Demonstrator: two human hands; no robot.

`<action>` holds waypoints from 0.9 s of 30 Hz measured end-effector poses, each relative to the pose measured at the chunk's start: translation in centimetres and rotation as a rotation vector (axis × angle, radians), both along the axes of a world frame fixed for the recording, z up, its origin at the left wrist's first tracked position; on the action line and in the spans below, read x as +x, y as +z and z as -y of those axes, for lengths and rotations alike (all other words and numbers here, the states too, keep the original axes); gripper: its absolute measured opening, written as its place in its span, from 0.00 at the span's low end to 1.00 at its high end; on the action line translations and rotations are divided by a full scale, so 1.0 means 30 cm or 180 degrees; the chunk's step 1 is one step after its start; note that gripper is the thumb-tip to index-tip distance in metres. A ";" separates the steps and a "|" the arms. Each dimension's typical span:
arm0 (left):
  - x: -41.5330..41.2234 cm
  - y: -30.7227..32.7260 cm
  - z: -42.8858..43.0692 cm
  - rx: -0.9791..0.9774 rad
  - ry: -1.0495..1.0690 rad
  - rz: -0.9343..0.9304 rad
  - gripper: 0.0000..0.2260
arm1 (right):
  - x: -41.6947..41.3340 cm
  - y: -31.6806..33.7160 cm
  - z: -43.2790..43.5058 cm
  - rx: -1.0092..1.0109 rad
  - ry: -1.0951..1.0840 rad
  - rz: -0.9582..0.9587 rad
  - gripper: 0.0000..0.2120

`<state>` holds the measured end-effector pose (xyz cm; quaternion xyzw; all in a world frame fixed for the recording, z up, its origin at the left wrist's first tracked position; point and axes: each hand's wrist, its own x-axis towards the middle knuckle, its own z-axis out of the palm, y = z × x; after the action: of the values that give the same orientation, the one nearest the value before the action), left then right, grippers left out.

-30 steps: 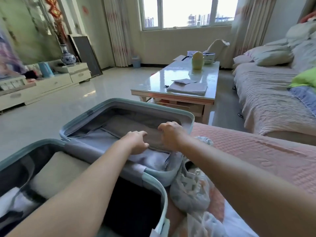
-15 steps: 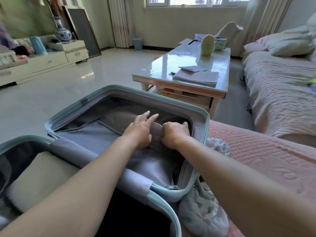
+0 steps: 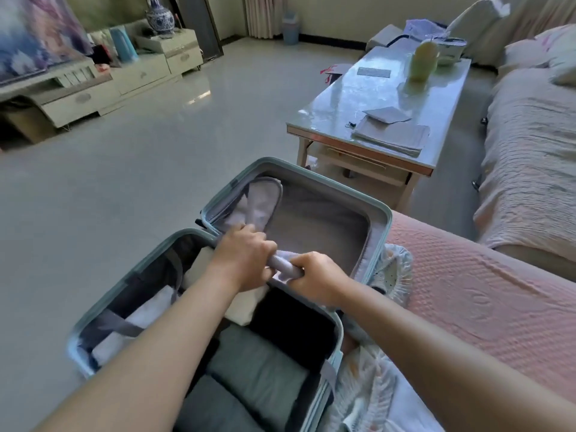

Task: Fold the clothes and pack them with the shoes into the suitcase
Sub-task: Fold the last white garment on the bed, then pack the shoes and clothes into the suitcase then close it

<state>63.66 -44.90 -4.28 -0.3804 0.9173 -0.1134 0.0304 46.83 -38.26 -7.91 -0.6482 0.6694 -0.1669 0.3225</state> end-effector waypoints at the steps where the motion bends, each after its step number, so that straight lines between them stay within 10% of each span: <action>1: 0.039 0.029 -0.035 0.0234 0.0227 0.0227 0.14 | 0.045 0.019 -0.021 0.0158 0.0072 -0.0030 0.04; 9: 0.244 0.077 -0.076 0.2865 0.1103 0.1037 0.19 | 0.269 0.013 -0.099 0.1610 0.0703 0.0079 0.14; 15: 0.148 0.029 0.105 0.2539 0.0701 0.0362 0.18 | 0.147 0.009 0.059 0.1024 -0.0448 -0.0475 0.20; 23: 0.024 -0.187 0.161 0.2398 0.0126 0.0492 0.29 | 0.061 -0.146 -0.002 0.1686 0.0070 -0.1171 0.40; 27: -0.040 -0.243 0.123 0.2024 0.0216 0.0576 0.19 | 0.009 -0.164 -0.075 0.1274 -0.0121 -0.0667 0.38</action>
<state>62.47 -48.60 -11.57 -0.3706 0.8872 0.1463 0.2327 47.11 -36.00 -12.84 -0.5723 0.7310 0.0313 0.3702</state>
